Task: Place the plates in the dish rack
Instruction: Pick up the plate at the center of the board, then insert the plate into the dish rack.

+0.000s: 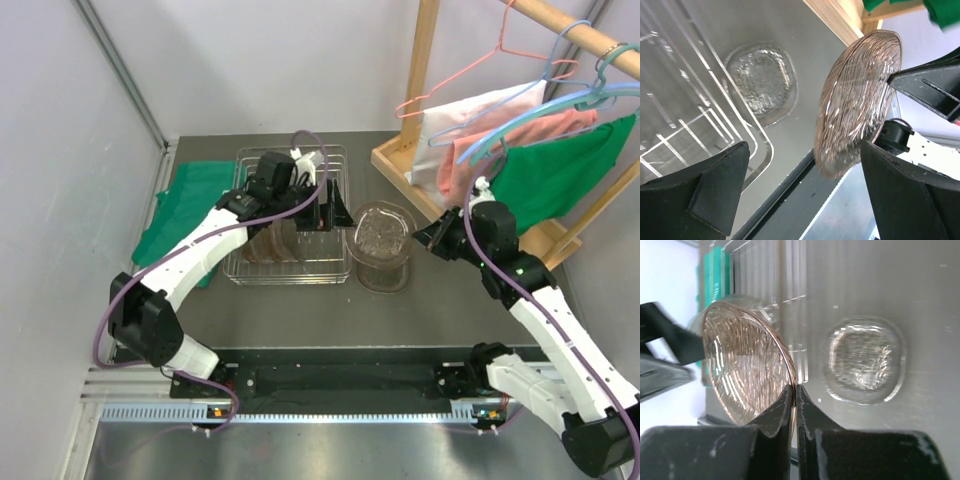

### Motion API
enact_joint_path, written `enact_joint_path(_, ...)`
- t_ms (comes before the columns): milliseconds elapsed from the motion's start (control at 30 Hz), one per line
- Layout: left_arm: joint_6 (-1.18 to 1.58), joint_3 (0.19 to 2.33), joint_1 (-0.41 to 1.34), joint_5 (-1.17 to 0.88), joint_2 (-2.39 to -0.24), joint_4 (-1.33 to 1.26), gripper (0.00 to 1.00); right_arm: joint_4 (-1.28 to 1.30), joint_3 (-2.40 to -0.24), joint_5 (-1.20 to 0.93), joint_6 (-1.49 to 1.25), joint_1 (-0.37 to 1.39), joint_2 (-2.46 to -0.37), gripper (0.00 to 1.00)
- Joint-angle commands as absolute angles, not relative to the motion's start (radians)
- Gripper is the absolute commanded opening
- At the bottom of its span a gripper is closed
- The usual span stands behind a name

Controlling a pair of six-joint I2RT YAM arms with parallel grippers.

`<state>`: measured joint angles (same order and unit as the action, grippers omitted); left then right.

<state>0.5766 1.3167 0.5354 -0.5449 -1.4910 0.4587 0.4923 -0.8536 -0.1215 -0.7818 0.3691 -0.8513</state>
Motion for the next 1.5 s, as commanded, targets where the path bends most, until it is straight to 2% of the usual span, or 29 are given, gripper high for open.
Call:
enact_joint_path(0, 0.639, 1.275, 0.563, -0.575, -1.503, 0.319, 0.96, 0.391, -0.917, -0.126, -0.818, 0.414, -0.862, 0.00)
enact_joint_path(233, 0.793, 1.155, 0.581, -0.627, -1.497, 0.050, 0.89, 0.377, -0.920, -0.136, -0.818, 0.423, -0.879, 0.00)
enact_joint_path(433, 0.899, 1.094, 0.584, -0.655, -1.502, -0.144, 0.76, 0.367, -0.917, -0.163, -0.813, 0.425, -0.890, 0.00)
enact_joint_path(533, 0.902, 1.097, 0.583, -0.638, -1.502, -0.146, 0.70, 0.362, -0.907, -0.169, -0.813, 0.423, -0.891, 0.00)
enact_joint_path(767, 0.904, 1.097, 0.583, -0.664, -1.508, -0.150, 0.39, 0.367, -0.908, -0.175, -0.805, 0.425, -0.899, 0.00)
enact_joint_path(800, 0.899, 1.098, 0.584, -0.666, -1.509, -0.143, 0.30, 0.365, -0.910, -0.176, -0.805, 0.425, -0.902, 0.00)
enact_joint_path(900, 0.881, 1.106, 0.584, -0.678, -1.503, -0.118, 0.19, 0.359, -0.907, -0.183, -0.805, 0.425, -0.907, 0.00)
enact_joint_path(967, 0.838, 1.130, 0.584, -0.663, -1.497, -0.044, 0.00, 0.360, -0.902, -0.181, -0.801, 0.425, -0.910, 0.00)
enact_joint_path(1000, 0.800, 1.155, 0.583, -0.638, -1.494, -0.014, 0.00, 0.365, -0.902, -0.179, -0.796, 0.425, -0.911, 0.04)
enact_joint_path(1067, 0.720, 1.187, 0.583, -0.594, -1.491, 0.125, 0.00, 0.394, -0.910, -0.169, -0.781, 0.425, -0.910, 0.20)
enact_joint_path(1100, 0.689, 1.228, 0.583, -0.531, -1.486, 0.170, 0.00, 0.409, -0.911, -0.147, -0.775, 0.425, -0.908, 0.24)
enact_joint_path(1133, 0.658, 1.250, 0.584, -0.490, -1.486, 0.289, 0.00, 0.437, -0.913, -0.134, -0.766, 0.423, -0.901, 0.34)
enact_joint_path(1233, 0.551, 1.348, 0.584, -0.265, -1.488, 0.455, 0.00, 0.494, -0.917, -0.086, -0.732, 0.425, -0.893, 0.43)
enact_joint_path(1333, 0.483, 1.410, 0.581, -0.064, -1.489, 0.610, 0.00, 0.537, -0.922, -0.048, -0.706, 0.423, -0.894, 0.48)
enact_joint_path(1467, 0.431, 1.448, 0.575, 0.122, -1.499, 0.724, 0.00, 0.569, -0.905, -0.038, -0.692, 0.425, -0.900, 0.49)
